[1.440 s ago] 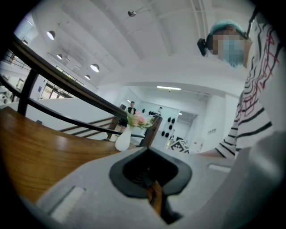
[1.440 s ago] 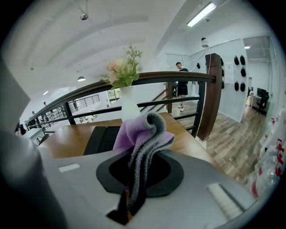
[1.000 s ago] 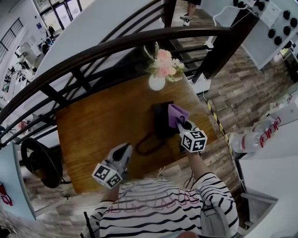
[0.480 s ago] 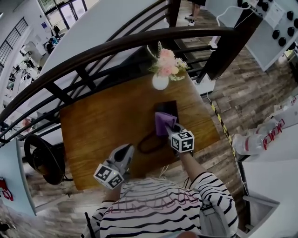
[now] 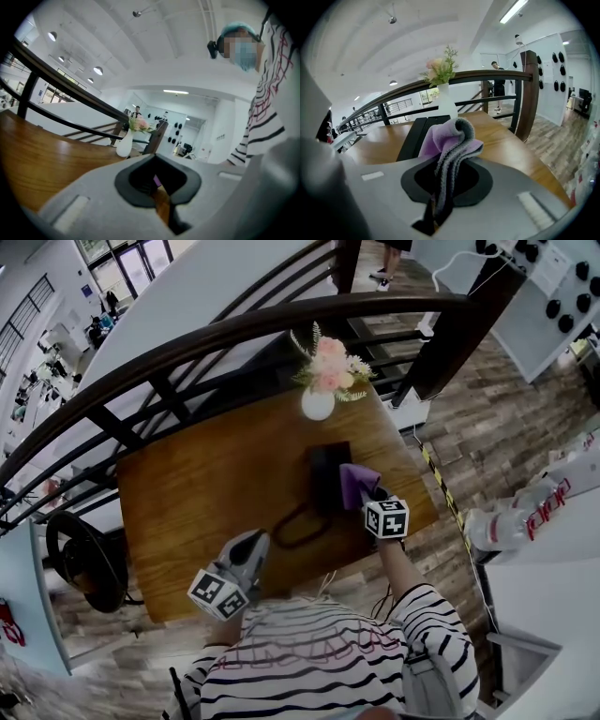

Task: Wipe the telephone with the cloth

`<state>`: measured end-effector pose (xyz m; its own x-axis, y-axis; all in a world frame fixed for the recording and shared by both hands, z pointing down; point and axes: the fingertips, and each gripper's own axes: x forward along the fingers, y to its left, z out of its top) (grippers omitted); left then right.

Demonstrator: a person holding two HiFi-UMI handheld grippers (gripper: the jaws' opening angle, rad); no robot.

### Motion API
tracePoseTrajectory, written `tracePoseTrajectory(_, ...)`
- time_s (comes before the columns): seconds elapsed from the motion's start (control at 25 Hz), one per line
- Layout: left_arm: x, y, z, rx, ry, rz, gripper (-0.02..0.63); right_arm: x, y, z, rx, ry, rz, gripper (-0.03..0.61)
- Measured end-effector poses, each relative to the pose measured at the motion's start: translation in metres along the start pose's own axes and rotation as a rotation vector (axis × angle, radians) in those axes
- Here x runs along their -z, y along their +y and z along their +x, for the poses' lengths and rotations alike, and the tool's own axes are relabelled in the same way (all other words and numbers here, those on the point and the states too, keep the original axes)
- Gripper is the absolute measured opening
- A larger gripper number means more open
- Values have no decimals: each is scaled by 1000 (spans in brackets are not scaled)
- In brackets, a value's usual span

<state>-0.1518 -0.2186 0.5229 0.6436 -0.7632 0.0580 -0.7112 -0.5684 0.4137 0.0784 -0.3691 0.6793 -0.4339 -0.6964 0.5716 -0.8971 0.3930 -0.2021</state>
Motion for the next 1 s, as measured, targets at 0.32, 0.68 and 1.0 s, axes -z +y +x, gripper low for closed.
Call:
tracePoseTrajectory(0.32, 0, -7, 8, 22, 2, -5, -2, -8, -11, -25, 24, -43, 63, 34)
tracePoseTrajectory(0.68, 2, -8, 1, 19, -2, -7, -2, -14, 105, -40, -244, -113, 77, 34)
tracePoseTrajectory(1.0, 1, -7, -9, -16, -12, -6, -2, 18, 124, 1, -259, -3, 37, 34)
